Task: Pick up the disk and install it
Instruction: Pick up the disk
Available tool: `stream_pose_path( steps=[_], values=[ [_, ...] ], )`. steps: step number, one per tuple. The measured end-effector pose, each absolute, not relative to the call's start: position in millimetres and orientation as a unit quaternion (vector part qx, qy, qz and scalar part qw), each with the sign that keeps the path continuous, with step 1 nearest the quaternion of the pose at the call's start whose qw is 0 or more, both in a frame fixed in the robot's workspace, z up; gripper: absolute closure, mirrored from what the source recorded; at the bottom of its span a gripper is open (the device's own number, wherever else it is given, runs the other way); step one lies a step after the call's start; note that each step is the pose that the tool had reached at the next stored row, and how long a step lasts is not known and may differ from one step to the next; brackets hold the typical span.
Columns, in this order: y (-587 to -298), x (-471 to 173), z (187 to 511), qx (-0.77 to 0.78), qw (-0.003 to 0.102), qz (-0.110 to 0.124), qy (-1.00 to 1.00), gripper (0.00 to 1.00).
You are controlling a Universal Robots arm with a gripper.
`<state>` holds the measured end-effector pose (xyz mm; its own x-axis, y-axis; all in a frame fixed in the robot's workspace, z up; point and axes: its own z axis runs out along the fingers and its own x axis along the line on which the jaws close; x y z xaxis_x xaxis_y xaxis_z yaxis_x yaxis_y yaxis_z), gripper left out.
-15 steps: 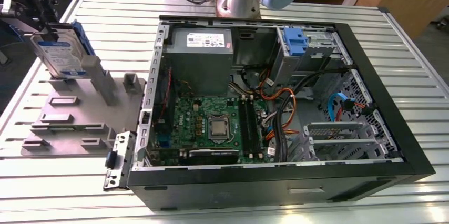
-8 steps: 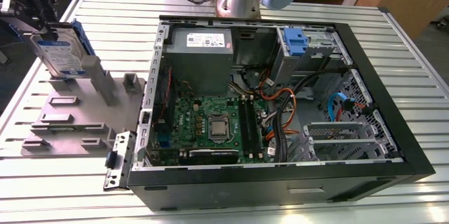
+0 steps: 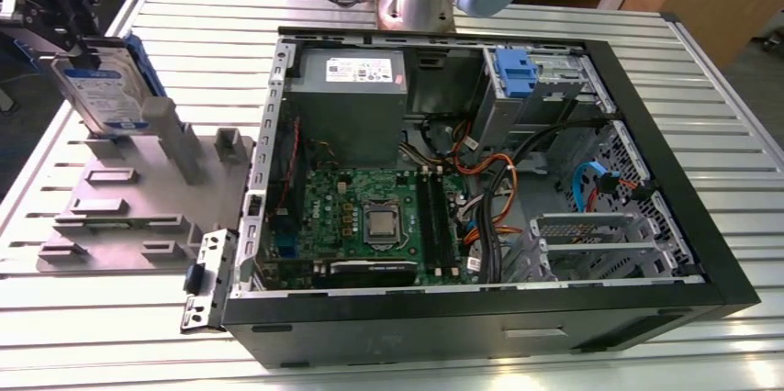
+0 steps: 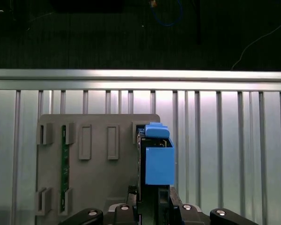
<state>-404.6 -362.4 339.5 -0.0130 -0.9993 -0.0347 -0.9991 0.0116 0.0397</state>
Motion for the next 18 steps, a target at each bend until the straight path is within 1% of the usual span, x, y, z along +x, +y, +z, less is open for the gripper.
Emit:
stream_pose_path(
  steps=[11, 18],
  values=[
    [-362.5, -404.6, 351.3, 0.703, 0.002, -0.026, -0.711, 0.65],
    [-362.4, -404.6, 352.3, 0.703, 0.002, -0.026, -0.711, 0.65]
  ],
)
